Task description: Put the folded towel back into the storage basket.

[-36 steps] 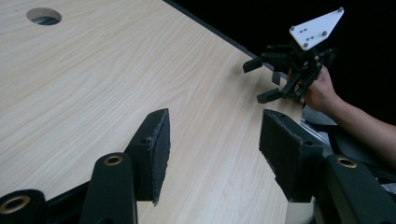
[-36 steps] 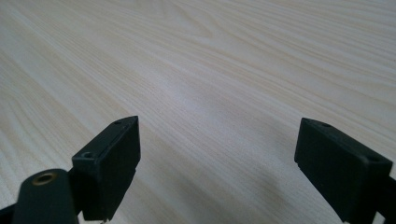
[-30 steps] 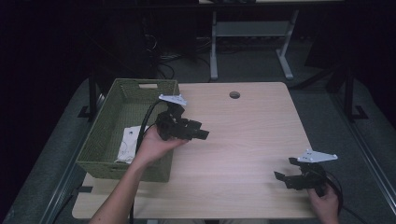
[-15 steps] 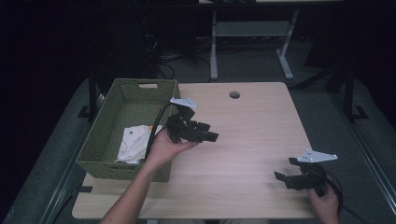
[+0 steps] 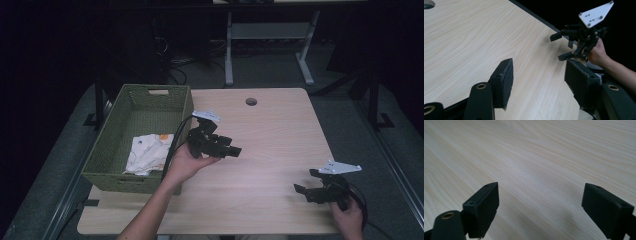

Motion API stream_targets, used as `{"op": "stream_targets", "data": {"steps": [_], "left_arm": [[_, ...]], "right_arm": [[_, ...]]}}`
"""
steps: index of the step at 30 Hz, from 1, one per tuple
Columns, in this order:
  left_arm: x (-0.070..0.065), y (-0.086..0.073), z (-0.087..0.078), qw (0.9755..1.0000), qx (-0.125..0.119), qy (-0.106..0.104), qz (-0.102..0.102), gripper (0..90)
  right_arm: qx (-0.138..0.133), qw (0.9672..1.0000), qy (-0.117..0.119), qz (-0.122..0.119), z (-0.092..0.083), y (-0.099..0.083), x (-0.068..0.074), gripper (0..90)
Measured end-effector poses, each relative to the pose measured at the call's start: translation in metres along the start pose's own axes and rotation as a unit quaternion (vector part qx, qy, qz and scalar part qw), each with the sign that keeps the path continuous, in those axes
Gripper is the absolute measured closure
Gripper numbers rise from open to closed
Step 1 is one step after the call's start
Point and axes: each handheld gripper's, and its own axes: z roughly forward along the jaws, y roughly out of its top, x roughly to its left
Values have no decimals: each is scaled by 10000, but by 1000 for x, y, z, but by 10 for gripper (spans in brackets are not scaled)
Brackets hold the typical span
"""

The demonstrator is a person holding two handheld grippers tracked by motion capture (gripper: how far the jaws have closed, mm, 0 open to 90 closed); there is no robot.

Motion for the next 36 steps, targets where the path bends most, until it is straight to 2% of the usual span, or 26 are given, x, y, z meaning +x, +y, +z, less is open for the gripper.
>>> {"op": "stream_targets", "data": {"steps": [16,36], "left_arm": [[-12,-11,13,9999,-93,48,-85,402],[-24,-34,27,9998,-87,82,-134,372]], "right_arm": [[0,10000,2,-4,-1,0,1,139],[18,10000,-1,-17,0,0,2,139]]}}
